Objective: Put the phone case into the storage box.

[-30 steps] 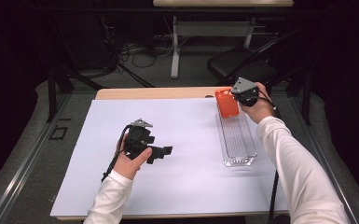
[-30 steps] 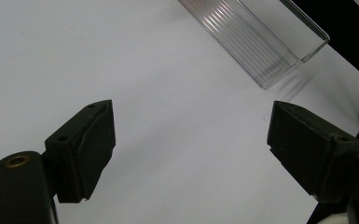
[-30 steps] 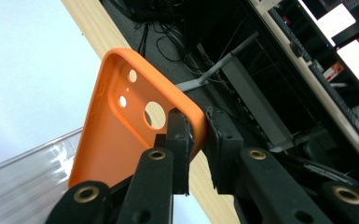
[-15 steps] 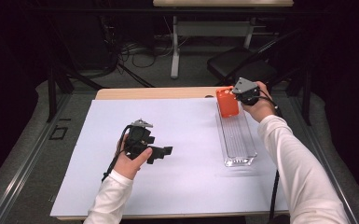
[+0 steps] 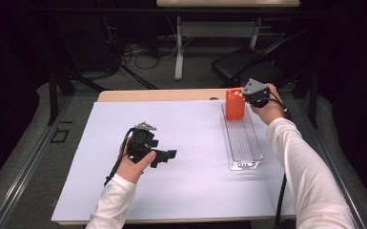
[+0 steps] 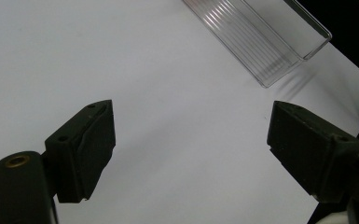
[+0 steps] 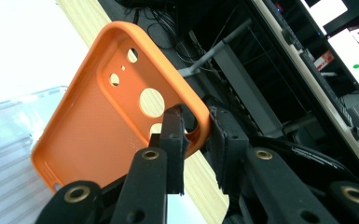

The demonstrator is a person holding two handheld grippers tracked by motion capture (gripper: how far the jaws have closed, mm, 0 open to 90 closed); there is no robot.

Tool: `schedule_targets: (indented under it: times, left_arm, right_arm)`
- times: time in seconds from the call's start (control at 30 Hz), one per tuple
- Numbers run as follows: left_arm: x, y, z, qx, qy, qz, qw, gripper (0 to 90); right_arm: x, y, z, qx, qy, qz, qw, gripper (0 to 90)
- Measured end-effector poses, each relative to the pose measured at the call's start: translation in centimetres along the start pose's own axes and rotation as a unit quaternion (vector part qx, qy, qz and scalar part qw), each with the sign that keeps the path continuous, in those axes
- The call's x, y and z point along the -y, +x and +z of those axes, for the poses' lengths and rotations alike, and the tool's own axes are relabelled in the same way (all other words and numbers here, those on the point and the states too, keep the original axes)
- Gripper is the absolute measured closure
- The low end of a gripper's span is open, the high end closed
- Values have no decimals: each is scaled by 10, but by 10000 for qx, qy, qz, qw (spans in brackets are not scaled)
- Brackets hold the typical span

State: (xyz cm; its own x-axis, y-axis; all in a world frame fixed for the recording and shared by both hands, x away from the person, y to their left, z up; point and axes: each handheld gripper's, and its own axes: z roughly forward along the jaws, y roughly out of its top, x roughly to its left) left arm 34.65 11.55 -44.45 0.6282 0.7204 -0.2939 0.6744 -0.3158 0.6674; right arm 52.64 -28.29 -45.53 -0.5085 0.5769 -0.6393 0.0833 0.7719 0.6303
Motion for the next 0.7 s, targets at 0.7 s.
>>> schedule_targets:
  times: [0.7]
  left_arm:
    - [0,0,1,-16,-14,-12,10000,157]
  right_arm:
    - [5,-2,1,73,134,171,9997,759]
